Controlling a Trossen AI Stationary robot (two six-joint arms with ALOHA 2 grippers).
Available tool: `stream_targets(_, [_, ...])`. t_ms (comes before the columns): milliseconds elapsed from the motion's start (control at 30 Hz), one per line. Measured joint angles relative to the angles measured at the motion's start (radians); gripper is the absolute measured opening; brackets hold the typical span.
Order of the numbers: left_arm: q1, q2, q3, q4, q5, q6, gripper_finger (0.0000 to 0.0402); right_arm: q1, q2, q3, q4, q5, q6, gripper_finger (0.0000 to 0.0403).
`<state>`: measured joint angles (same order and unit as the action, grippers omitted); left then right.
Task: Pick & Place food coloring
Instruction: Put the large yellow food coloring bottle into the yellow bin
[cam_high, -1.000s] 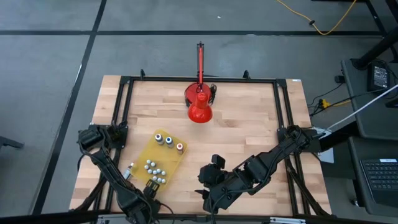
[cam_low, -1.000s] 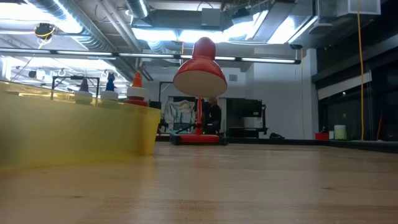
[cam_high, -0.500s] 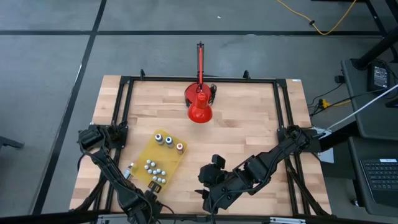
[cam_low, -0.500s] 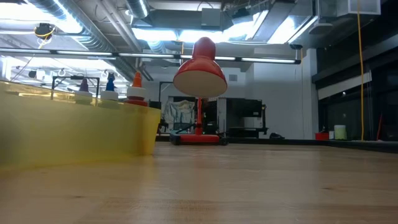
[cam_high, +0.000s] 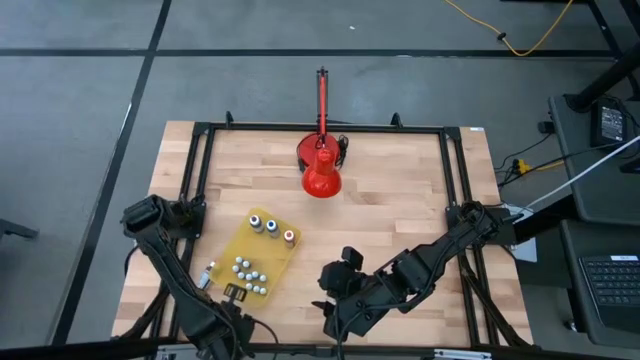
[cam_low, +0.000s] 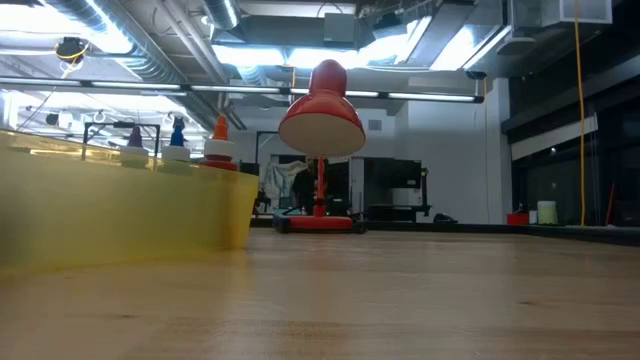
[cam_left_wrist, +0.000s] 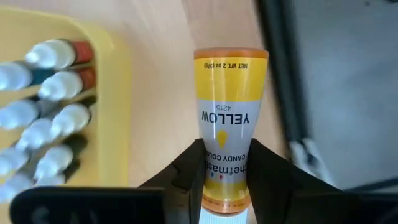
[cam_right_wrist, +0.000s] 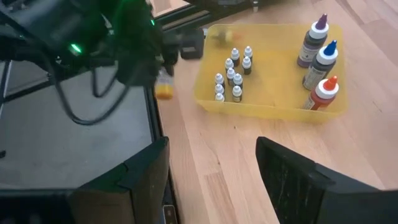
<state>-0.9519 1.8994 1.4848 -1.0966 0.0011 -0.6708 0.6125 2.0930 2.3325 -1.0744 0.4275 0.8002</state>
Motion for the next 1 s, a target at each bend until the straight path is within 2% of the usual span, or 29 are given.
stream_targets(167, [0.020,-0.017,0.185,-0.185,0.047,-0.044,0.0093,0.000,0.000,0.000,-0.002,0.000,-0.071,0.0241])
stream_targets(333, [0.061,-0.017,0.401,-0.346,0.051,-0.108,0.0093,-0.006,0.000,0.000,0.001,0.010,-0.044,0.0241])
stream_targets(533, [0.156,-0.019,0.641,-0.480,0.030,-0.178,0.0093,-0.005,0.000,0.000,0.060,0.230,-0.105,0.0241])
stream_targets(633, [0.212,-0.020,0.732,-0.474,0.009,-0.173,0.0093,-0.005,0.000,0.000,0.084,0.253,-0.146,0.0241])
stream_targets(800, [0.314,-0.023,0.817,-0.475,-0.025,-0.127,0.0093,-0.007,0.000,0.000,0.102,0.253,-0.189,0.0241])
stream_targets(1000, [0.420,-0.022,0.832,-0.475,-0.036,-0.054,0.0093,-0.006,0.000,0.000,0.135,0.252,-0.262,0.0241])
